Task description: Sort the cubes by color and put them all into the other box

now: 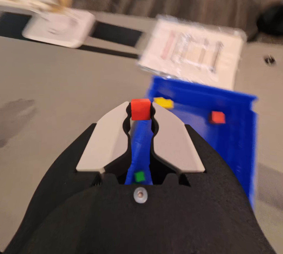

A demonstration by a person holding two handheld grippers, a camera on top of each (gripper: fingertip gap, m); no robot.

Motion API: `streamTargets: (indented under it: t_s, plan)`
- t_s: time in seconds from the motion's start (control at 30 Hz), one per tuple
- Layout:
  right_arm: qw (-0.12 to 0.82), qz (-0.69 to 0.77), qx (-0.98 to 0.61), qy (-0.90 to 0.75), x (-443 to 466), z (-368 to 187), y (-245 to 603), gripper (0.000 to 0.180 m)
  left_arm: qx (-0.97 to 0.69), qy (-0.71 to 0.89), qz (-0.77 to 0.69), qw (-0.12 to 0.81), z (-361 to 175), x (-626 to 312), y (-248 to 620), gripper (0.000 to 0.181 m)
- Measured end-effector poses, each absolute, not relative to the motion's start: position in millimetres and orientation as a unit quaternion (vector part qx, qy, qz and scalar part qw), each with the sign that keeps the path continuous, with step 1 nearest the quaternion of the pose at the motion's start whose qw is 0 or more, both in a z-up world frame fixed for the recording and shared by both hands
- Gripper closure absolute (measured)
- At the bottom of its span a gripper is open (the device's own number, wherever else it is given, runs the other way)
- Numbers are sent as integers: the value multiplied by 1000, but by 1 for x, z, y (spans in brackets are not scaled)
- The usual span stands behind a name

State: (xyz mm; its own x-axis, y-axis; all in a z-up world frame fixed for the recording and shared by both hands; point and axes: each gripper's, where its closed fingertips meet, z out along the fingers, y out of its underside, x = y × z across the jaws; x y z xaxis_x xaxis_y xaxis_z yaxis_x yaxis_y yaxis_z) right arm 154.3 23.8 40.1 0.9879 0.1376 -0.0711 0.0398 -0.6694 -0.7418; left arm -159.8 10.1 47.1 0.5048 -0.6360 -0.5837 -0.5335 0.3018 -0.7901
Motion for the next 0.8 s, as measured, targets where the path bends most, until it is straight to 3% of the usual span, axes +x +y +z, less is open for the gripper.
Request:
streamTargets:
  t_s: [0.13,0.23,0.8]
  plan:
    - [257,1,-966,15,250,-57,41,157,-592,492,-53,636,50,-159,11,161]
    - [215,-35,-976,8,274,-100,45,157,-592,493,-41,636,48,-161,15,163]
    - [197,-25,-977,76,291,-150,66,154,-606,497,-30,620,34,-167,27,164]
